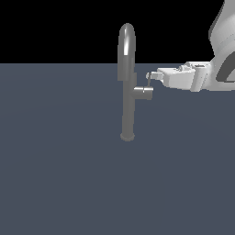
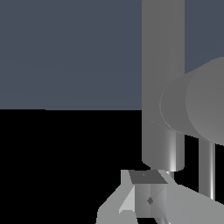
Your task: Turn on the faucet by rotating a designated handle.
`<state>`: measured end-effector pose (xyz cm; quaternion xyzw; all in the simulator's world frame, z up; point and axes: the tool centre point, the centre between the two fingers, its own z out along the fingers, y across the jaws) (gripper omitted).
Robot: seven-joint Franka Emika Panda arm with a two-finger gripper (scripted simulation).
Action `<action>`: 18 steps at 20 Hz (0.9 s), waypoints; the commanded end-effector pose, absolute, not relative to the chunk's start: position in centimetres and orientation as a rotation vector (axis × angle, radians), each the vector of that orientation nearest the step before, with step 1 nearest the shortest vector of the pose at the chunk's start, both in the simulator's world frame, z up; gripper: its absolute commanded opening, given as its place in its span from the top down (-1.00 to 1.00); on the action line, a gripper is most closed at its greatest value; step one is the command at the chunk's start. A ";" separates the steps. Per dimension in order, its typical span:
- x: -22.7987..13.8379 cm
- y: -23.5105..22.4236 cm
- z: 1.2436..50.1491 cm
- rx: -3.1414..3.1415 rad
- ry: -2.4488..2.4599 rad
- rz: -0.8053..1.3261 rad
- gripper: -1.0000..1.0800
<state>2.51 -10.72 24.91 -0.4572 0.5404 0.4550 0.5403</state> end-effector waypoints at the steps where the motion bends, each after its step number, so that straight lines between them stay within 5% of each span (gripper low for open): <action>1: 2.0 -10.6 25.2 -1.086 1.284 1.081 1.00; 18: -2.2 -9.9 25.8 -1.084 1.284 1.081 1.00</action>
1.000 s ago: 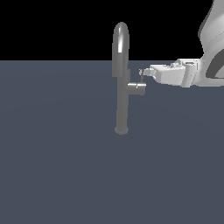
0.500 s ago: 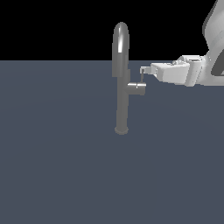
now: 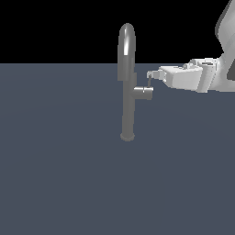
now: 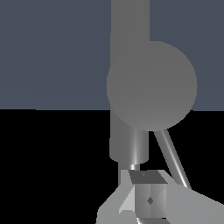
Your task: Turn on the faucet by rotating a designated handle.
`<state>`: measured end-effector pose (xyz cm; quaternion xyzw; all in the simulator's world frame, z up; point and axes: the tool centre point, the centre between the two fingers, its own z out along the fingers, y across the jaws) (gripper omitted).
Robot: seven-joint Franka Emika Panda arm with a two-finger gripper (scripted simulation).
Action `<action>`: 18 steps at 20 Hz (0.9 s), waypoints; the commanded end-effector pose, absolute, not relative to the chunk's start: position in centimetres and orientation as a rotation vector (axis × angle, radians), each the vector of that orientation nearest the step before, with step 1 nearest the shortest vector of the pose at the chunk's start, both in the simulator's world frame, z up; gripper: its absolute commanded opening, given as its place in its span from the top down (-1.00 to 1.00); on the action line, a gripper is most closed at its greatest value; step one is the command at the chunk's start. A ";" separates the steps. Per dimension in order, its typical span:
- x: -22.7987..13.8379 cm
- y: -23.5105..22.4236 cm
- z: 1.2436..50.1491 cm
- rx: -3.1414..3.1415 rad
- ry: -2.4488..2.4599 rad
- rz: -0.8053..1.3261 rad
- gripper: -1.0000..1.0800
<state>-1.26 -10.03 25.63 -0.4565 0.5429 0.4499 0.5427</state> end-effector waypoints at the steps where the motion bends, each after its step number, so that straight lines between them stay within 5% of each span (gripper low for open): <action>1: -2.5 -9.8 25.8 -1.084 1.284 1.081 1.00; 18: -5.7 -9.3 23.6 -1.090 1.278 1.070 1.00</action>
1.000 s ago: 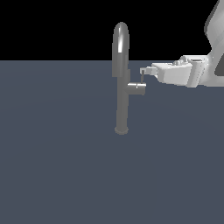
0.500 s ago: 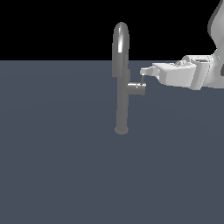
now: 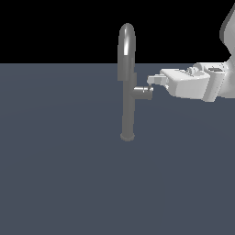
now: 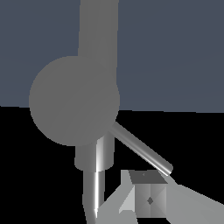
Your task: Turn on the faucet by rotating a designated handle.
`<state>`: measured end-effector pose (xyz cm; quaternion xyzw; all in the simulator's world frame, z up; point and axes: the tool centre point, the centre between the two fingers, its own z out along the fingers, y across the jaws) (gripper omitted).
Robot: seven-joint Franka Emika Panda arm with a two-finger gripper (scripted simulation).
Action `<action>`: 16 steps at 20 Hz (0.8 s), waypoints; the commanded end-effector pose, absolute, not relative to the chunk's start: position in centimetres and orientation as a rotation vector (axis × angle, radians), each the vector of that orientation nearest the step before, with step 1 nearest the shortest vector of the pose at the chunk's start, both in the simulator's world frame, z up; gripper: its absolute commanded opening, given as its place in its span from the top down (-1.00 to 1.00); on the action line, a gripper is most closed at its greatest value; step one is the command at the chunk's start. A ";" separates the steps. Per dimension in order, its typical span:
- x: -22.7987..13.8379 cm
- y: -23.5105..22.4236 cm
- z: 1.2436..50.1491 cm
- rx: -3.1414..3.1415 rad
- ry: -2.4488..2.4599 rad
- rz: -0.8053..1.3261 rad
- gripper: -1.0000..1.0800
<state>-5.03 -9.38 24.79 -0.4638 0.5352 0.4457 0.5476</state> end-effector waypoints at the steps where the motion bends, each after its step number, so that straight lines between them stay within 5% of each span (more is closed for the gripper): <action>1: -6.1 -9.2 23.0 -1.088 1.279 1.072 1.00; 14: -7.2 -9.0 18.1 -1.084 1.284 1.081 1.00; 16: -6.4 -9.2 20.6 -1.107 1.250 1.052 1.00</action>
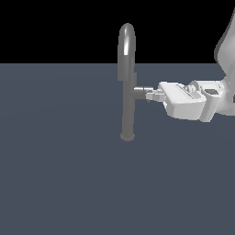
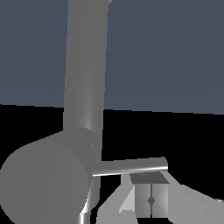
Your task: Turn on the faucet by rotating a designated handle.
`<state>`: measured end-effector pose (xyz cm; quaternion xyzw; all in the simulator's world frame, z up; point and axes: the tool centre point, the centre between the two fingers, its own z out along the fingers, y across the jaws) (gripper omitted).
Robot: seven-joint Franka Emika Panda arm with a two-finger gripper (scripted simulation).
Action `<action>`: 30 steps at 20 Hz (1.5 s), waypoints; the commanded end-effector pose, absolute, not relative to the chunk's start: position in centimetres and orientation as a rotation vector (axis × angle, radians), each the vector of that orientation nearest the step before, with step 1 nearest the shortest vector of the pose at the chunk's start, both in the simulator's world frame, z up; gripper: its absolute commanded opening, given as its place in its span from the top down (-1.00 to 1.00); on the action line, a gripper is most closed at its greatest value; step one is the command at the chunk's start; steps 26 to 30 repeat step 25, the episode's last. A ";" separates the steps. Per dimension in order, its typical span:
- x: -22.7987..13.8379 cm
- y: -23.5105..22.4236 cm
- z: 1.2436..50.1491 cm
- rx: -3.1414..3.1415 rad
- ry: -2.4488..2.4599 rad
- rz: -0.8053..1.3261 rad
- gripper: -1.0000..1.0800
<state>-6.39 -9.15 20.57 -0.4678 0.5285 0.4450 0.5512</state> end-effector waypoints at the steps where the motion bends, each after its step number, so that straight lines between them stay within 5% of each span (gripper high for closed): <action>1: -6.3 -9.2 20.0 -1.104 1.254 1.055 1.00; 10: -5.7 -9.3 15.4 -1.084 1.283 1.081 1.00; 12: -5.0 -9.4 18.8 -1.115 1.231 1.049 1.00; 30: -3.2 -9.7 13.9 -1.085 1.281 1.079 1.00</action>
